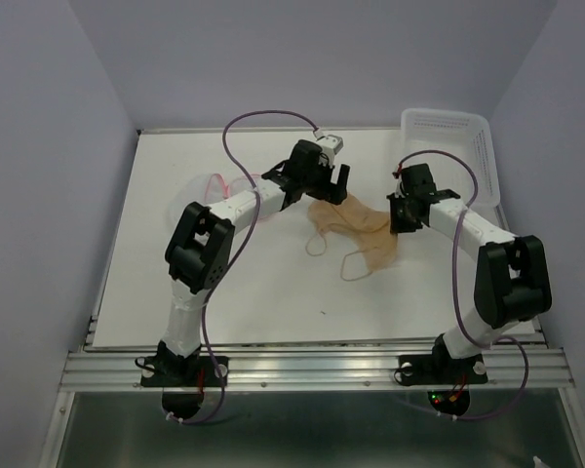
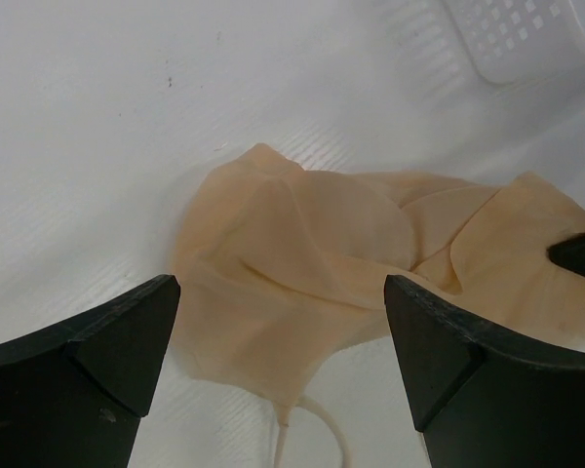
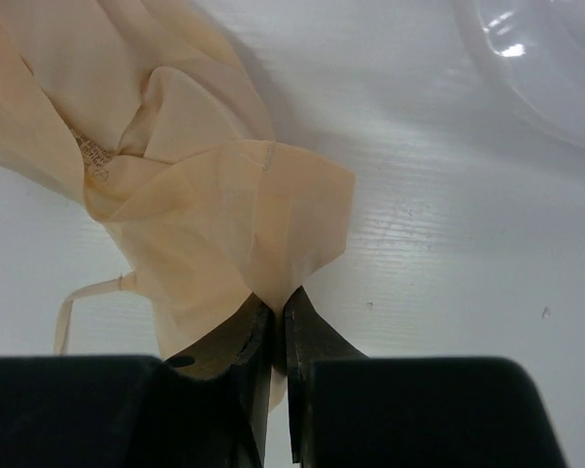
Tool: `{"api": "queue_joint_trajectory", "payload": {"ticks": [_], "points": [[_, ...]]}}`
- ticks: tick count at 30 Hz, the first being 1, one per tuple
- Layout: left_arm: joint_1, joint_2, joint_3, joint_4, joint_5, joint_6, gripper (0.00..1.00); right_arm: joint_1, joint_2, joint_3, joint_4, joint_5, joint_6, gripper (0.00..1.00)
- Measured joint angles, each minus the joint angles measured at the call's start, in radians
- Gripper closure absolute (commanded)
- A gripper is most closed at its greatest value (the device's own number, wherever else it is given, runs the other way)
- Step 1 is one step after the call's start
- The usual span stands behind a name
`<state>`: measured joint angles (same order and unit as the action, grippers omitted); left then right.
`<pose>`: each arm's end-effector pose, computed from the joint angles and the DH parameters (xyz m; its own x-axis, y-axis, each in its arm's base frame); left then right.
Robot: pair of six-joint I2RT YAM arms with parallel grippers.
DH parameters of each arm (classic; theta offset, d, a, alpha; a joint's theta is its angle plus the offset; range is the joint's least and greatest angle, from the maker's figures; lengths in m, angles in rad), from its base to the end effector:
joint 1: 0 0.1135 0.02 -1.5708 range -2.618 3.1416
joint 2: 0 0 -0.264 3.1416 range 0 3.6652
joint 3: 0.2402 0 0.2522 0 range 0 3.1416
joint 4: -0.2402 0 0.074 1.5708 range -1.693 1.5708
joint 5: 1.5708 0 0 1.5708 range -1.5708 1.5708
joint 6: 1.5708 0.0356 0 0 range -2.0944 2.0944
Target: Place the bra in the laundry bag and zip it closed
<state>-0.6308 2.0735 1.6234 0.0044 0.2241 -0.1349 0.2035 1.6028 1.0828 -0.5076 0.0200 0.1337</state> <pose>0.3926 -0.2965 0.2454 -0.4441 0.1620 -0.8812 0.6835 0.6972 -0.2163 0.3209 0.0655 0.2139 -0.8565 -0.0406 -0.5145 -0.0784 0.9956 0.0519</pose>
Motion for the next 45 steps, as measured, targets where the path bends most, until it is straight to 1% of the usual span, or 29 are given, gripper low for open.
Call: {"api": "queue_joint_trajectory", "payload": {"ticks": [3, 7, 8, 9, 10, 12, 16, 17, 20, 25, 31, 33, 35, 38, 45], "points": [[-0.022, 0.005, 0.014, -0.050, -0.062, 0.003, 0.02, 0.007, 0.022, 0.003, 0.018, -0.038, -0.035, 0.91], [-0.040, 0.031, 0.046, -0.114, -0.154, 0.007, 0.06, 0.041, 0.073, 0.042, 0.035, -0.063, -0.098, 0.92], [-0.043, 0.036, 0.049, -0.127, -0.176, 0.008, 0.13, 0.055, 0.091, 0.060, 0.042, -0.069, -0.117, 0.92], [-0.046, 0.039, 0.050, -0.140, -0.198, 0.008, 0.13, 0.061, 0.100, 0.071, 0.045, -0.072, -0.126, 0.91], [-0.047, 0.040, 0.050, -0.154, -0.217, 0.008, 0.17, 0.069, 0.117, 0.091, 0.051, -0.075, -0.139, 0.91], [-0.047, 0.040, 0.051, -0.173, -0.254, 0.007, 0.21, 0.080, 0.135, 0.116, 0.062, -0.081, -0.157, 0.91], [-0.047, 0.044, 0.067, -0.195, -0.304, 0.005, 0.35, 0.081, 0.141, 0.150, 0.073, -0.085, -0.180, 0.90], [-0.046, 0.050, 0.080, -0.203, -0.317, 0.001, 0.37, 0.081, 0.141, 0.153, 0.076, -0.084, -0.185, 0.89], [-0.046, 0.071, 0.111, -0.223, -0.368, -0.012, 0.37, 0.080, 0.141, 0.153, 0.079, -0.080, -0.192, 0.89], [-0.046, 0.072, 0.105, -0.251, -0.415, -0.032, 0.36, 0.080, 0.141, 0.153, 0.079, -0.075, -0.198, 0.89], [-0.046, 0.072, 0.104, -0.255, -0.380, -0.064, 0.37, 0.080, 0.141, 0.153, 0.081, -0.075, -0.198, 0.89], [-0.046, 0.072, 0.104, -0.255, -0.367, -0.074, 0.41, 0.079, 0.141, 0.153, 0.081, -0.074, -0.198, 0.89], [-0.046, 0.072, 0.104, -0.253, -0.359, -0.085, 0.41, 0.080, 0.141, 0.153, 0.081, -0.073, -0.198, 0.89], [-0.046, 0.074, 0.104, -0.245, -0.353, -0.093, 0.48, 0.080, 0.142, 0.153, 0.081, -0.072, -0.198, 0.89], [-0.046, 0.121, 0.105, -0.231, -0.351, -0.106, 0.48, 0.079, 0.142, 0.153, 0.081, -0.072, -0.198, 0.87]]}}
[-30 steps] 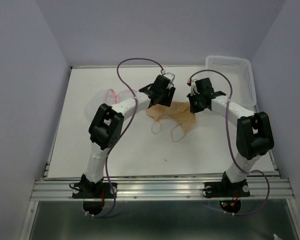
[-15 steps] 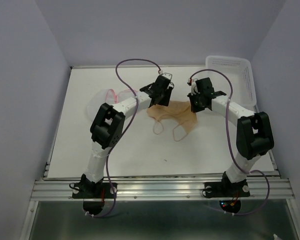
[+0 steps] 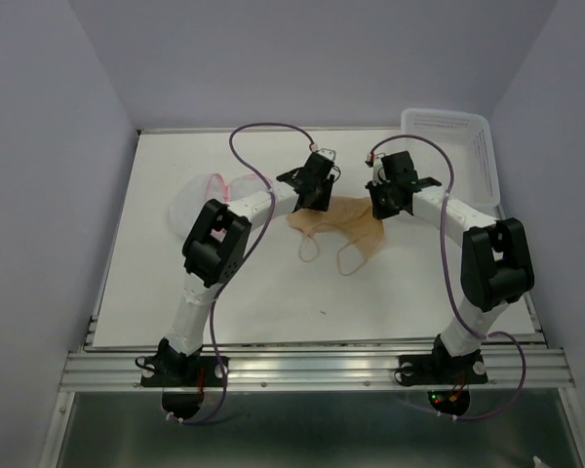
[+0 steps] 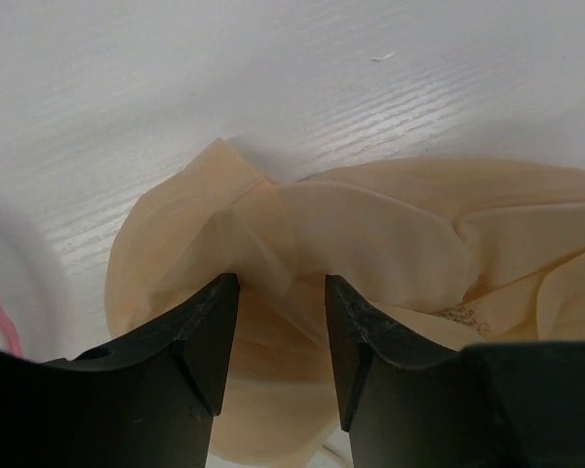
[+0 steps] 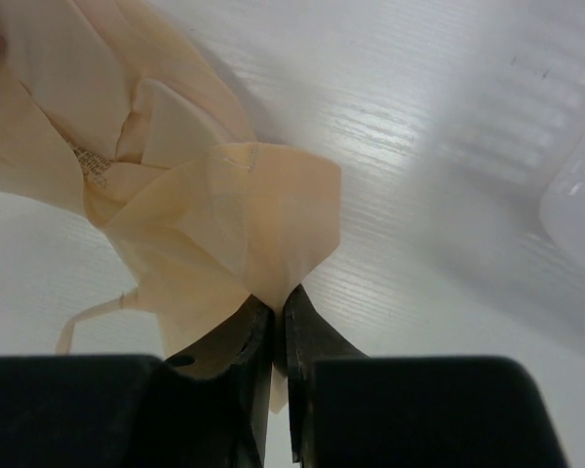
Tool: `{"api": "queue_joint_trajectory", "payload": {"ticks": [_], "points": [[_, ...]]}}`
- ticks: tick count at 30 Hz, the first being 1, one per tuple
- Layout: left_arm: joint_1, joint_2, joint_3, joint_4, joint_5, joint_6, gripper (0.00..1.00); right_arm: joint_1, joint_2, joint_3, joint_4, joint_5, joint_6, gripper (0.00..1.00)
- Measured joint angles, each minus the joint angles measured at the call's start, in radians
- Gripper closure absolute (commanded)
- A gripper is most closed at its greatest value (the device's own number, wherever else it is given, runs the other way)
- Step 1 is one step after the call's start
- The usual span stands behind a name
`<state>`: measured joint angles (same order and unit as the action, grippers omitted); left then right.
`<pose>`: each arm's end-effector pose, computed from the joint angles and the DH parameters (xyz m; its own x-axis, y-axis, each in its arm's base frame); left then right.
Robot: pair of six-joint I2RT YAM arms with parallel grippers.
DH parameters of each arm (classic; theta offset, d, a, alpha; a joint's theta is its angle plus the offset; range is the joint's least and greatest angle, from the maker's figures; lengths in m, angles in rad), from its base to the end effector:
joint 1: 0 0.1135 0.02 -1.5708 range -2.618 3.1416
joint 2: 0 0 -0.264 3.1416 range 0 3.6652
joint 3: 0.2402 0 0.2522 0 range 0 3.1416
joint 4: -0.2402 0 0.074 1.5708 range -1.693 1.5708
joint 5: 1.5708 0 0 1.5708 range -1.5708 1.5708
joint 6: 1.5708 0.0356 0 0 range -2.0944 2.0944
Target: Place the bra in the laundry bag and zip it closed
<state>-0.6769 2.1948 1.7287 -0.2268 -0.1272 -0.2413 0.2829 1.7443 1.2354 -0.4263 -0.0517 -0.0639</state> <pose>0.3958 -0.3123 0.2014 -0.6138 0.1891 -0.7665 0.4105 0.9058 -0.1052 0.3584 0.1061 0.2184 -0.7515 -0.2849 -0.5951 -0.3569 0.9341 0.0036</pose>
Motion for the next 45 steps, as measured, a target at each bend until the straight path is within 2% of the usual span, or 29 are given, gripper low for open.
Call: {"api": "queue_joint_trajectory", "payload": {"ticks": [1, 2, 4, 8, 15, 23, 27, 28, 29, 30, 33, 37, 41, 45], "points": [[0.000, 0.007, 0.000, -0.002, -0.001, -0.002, 0.49, 0.000, 0.000, 0.000, 0.000, 0.000, 0.000, 0.87], [0.000, 0.016, 0.002, -0.003, -0.001, -0.003, 0.58, 0.000, 0.000, 0.000, 0.000, 0.003, 0.000, 0.87], [0.000, 0.027, 0.002, -0.004, -0.001, -0.007, 0.70, 0.000, 0.000, 0.000, 0.000, 0.004, 0.000, 0.87], [0.000, 0.032, 0.007, -0.011, -0.005, -0.014, 0.88, 0.000, 0.000, 0.000, 0.000, 0.007, 0.000, 0.87], [0.001, 0.032, 0.042, -0.019, -0.016, -0.056, 0.95, 0.000, 0.000, -0.007, 0.000, 0.018, 0.000, 0.88], [0.056, 0.029, 0.094, -0.056, -0.032, -0.209, 0.96, 0.000, 0.000, -0.015, 0.001, 0.025, -0.009, 0.88], [0.120, 0.029, 0.094, -0.072, -0.023, -0.281, 0.86, 0.000, 0.000, -0.022, 0.001, 0.026, -0.011, 0.88], [0.131, 0.029, 0.094, -0.072, -0.020, -0.293, 0.77, 0.000, 0.000, -0.022, 0.002, 0.024, -0.012, 0.88], [0.143, 0.029, 0.094, -0.070, -0.014, -0.306, 0.61, 0.000, 0.000, -0.022, 0.007, 0.024, -0.012, 0.87], [0.155, 0.029, 0.094, -0.069, -0.008, -0.311, 0.36, 0.002, 0.000, -0.022, 0.011, 0.021, -0.012, 0.87], [0.167, 0.029, 0.094, -0.062, 0.011, -0.325, 0.01, 0.003, 0.000, -0.022, 0.011, 0.026, -0.016, 0.87], [0.161, 0.027, 0.087, -0.031, 0.031, -0.323, 0.01, 0.003, 0.000, -0.022, 0.012, 0.026, -0.015, 0.86], [0.155, -0.018, 0.019, 0.003, 0.042, -0.304, 0.01, 0.003, 0.000, -0.021, 0.011, 0.027, -0.007, 0.81], [0.151, -0.095, -0.061, 0.029, 0.049, -0.282, 0.01, 0.003, 0.000, 0.006, -0.041, 0.053, 0.044, 0.81]]}}
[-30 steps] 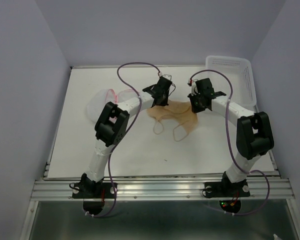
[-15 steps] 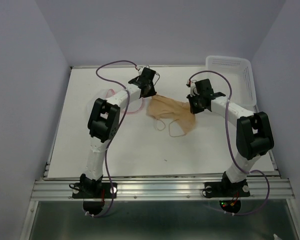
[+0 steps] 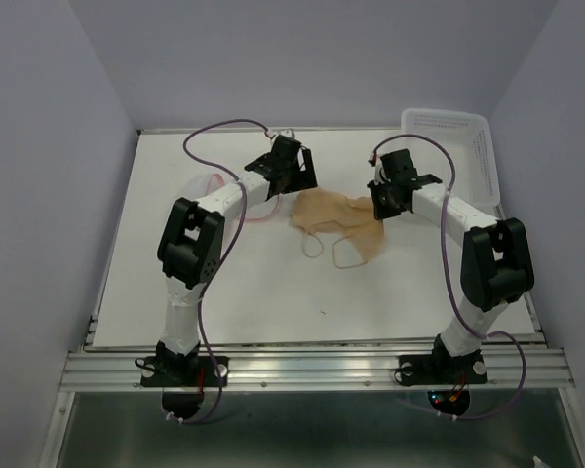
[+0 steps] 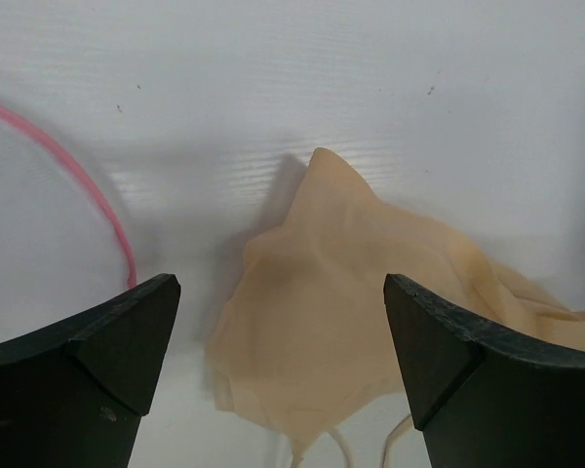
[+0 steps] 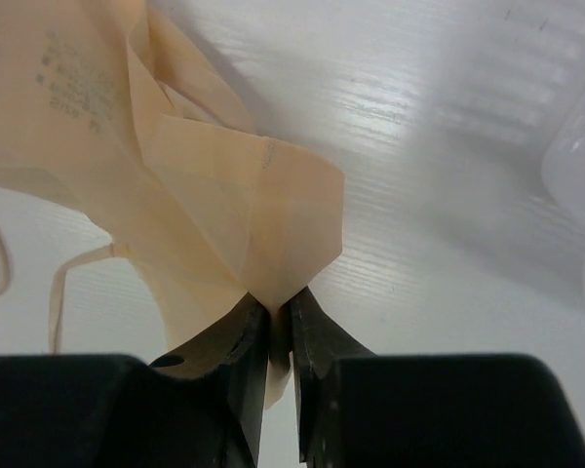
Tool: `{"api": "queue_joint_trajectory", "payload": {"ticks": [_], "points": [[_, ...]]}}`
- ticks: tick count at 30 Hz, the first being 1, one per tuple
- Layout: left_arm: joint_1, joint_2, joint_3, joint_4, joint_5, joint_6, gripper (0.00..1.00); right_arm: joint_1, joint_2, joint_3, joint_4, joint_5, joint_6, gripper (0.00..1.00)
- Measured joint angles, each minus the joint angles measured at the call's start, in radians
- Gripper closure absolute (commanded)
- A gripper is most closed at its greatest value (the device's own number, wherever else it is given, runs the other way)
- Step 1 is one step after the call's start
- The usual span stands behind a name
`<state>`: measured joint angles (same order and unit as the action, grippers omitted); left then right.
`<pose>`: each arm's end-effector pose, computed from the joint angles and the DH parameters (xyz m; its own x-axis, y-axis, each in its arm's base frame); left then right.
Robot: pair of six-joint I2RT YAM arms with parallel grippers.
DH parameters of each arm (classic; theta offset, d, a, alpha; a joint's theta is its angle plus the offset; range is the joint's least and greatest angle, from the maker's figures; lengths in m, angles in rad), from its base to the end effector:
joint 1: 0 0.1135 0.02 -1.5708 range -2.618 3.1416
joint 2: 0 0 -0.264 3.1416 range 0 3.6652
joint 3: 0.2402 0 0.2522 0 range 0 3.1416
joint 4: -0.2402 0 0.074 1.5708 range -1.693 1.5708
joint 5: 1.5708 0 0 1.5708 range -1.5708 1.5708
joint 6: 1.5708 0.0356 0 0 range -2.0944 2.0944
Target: Place the bra in the laundry bag and zip it closed
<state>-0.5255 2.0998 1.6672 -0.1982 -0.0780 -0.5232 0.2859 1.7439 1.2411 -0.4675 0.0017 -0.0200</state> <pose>0.4246 -0.2430 0.2286 -0.6646 -0.1904 -0.7225 0.1311 0.9222 -0.3637 0.3559 0.1046 0.2177 -0.7858 -0.2518 -0.5649 -0.2969 0.9548 -0.0127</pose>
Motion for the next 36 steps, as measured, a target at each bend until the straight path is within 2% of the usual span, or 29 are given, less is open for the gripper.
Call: {"api": "queue_joint_trajectory", "payload": {"ticks": [8, 15, 25, 27, 28, 31, 36], "points": [[0.002, -0.096, -0.130, 0.089, 0.089, 0.063, 0.01, 0.000, -0.003, 0.106, -0.133, 0.052, 0.087, 0.84], [0.004, -0.077, -0.132, 0.113, 0.201, 0.124, 0.04, 0.000, -0.004, 0.106, -0.188, 0.067, 0.076, 0.87], [0.008, 0.030, -0.080, 0.106, 0.221, 0.230, 0.07, 0.000, 0.023, 0.190, -0.206, 0.080, -0.030, 0.88], [0.014, 0.037, -0.081, 0.109, 0.253, 0.250, 0.11, 0.000, 0.033, 0.204, -0.206, 0.079, -0.051, 0.88], [0.019, 0.039, -0.081, 0.113, 0.275, 0.261, 0.20, 0.000, 0.038, 0.208, -0.206, 0.079, -0.061, 0.88], [0.026, 0.039, -0.081, 0.127, 0.308, 0.274, 0.32, 0.000, 0.059, 0.222, -0.208, 0.080, -0.083, 0.88], [0.035, 0.040, -0.098, 0.159, 0.351, 0.279, 0.33, -0.004, 0.101, 0.265, -0.213, 0.080, -0.100, 0.87]]}}
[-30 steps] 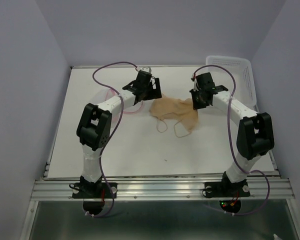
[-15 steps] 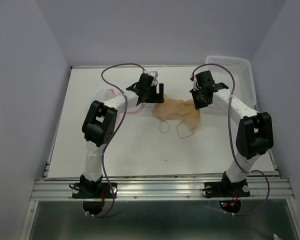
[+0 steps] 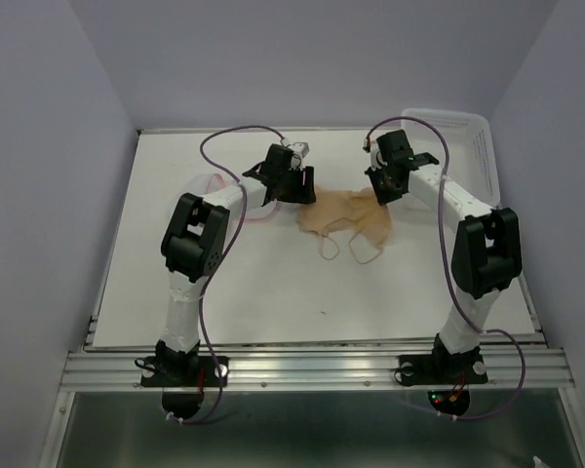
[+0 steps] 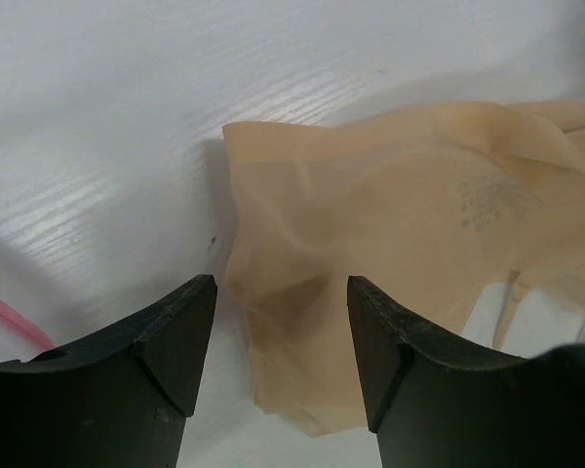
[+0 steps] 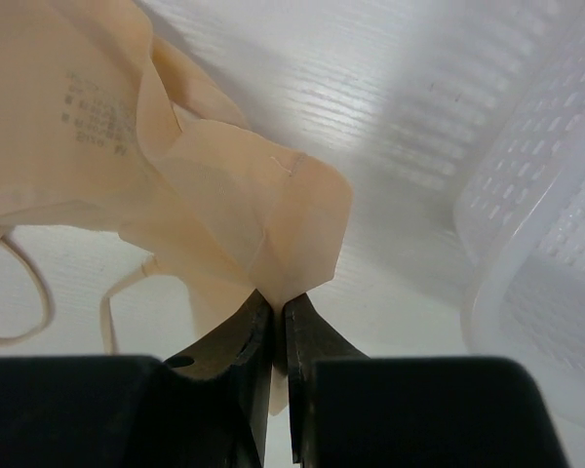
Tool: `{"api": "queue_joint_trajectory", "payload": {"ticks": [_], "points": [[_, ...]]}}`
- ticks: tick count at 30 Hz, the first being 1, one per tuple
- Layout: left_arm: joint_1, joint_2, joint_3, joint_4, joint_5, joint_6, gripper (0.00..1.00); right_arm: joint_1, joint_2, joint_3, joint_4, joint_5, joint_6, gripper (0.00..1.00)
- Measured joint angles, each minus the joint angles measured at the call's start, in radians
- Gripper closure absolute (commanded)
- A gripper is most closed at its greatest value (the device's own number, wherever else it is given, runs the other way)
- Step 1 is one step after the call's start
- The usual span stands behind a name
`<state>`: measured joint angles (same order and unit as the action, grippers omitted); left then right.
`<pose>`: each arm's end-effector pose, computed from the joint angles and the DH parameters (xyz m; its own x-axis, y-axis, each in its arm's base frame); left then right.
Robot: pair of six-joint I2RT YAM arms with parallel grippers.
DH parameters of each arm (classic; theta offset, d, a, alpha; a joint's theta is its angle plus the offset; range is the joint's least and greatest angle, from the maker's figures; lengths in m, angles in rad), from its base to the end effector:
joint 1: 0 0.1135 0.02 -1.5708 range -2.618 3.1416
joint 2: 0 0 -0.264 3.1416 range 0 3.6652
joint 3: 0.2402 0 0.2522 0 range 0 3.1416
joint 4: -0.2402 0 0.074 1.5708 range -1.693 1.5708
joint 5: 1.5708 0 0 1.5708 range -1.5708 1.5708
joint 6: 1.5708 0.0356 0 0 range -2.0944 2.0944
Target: Place the bra in the laundry bag and zip it closed
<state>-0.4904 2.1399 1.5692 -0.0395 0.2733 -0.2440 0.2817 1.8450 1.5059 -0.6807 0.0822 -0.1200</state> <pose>0.4273 -0.2390 0.1920 -0.6472 0.0819 -0.7579 0.5073 0.7883 -0.3481 0.3848 0.1083 0.2495 -0.7843 -0.3512 -0.5114 -0.3320 0.9340 -0.1321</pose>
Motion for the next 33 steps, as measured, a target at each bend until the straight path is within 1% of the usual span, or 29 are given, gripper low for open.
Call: {"api": "queue_joint_trajectory", "payload": {"ticks": [3, 4, 5, 6, 7, 9, 10, 11, 12, 13, 18, 22, 28, 33], "points": [[0.001, 0.001, -0.022, 0.005, 0.015, 0.000, 0.34, -0.001, 0.015, 0.029, -0.004, -0.005, -0.005, 0.87], [0.001, 0.004, -0.026, 0.005, 0.019, 0.000, 0.37, -0.001, 0.015, 0.034, -0.004, -0.005, -0.007, 0.87], [0.001, 0.007, -0.027, 0.005, 0.021, -0.001, 0.42, -0.001, 0.015, 0.041, -0.006, -0.008, -0.008, 0.87], [0.001, 0.011, -0.027, 0.005, 0.024, -0.003, 0.52, -0.001, 0.015, 0.051, -0.008, -0.010, -0.008, 0.87], [0.000, 0.013, -0.027, 0.005, 0.027, 0.000, 0.59, -0.001, 0.015, 0.058, -0.008, -0.011, -0.008, 0.85], [0.000, 0.018, -0.028, 0.006, 0.030, -0.004, 0.69, -0.001, 0.016, 0.072, -0.013, -0.012, -0.006, 0.83], [0.000, 0.019, -0.030, 0.006, 0.031, -0.004, 0.79, -0.001, 0.017, 0.078, -0.015, -0.012, -0.003, 0.83], [0.001, 0.019, -0.035, 0.008, 0.034, -0.007, 0.84, -0.001, 0.020, 0.086, -0.021, -0.012, 0.002, 0.83], [0.000, 0.019, -0.040, 0.014, 0.037, -0.011, 0.92, -0.001, 0.026, 0.098, -0.029, -0.012, 0.012, 0.83], [0.000, 0.019, -0.042, 0.019, 0.039, -0.013, 0.94, -0.001, 0.036, 0.117, -0.040, -0.016, 0.027, 0.83], [-0.006, 0.019, -0.079, 0.058, 0.044, -0.045, 0.99, -0.001, 0.081, 0.184, -0.082, -0.029, 0.124, 0.83], [-0.026, 0.010, -0.105, 0.077, 0.017, -0.085, 0.99, 0.003, 0.083, 0.187, -0.113, -0.039, 0.197, 0.83], [-0.067, -0.037, -0.124, 0.077, -0.080, -0.169, 0.99, 0.032, 0.085, 0.218, -0.173, -0.034, 0.268, 0.83], [-0.084, -0.102, -0.124, 0.057, -0.207, -0.208, 0.99, 0.087, 0.104, 0.322, -0.248, 0.051, 0.301, 0.83]]}}
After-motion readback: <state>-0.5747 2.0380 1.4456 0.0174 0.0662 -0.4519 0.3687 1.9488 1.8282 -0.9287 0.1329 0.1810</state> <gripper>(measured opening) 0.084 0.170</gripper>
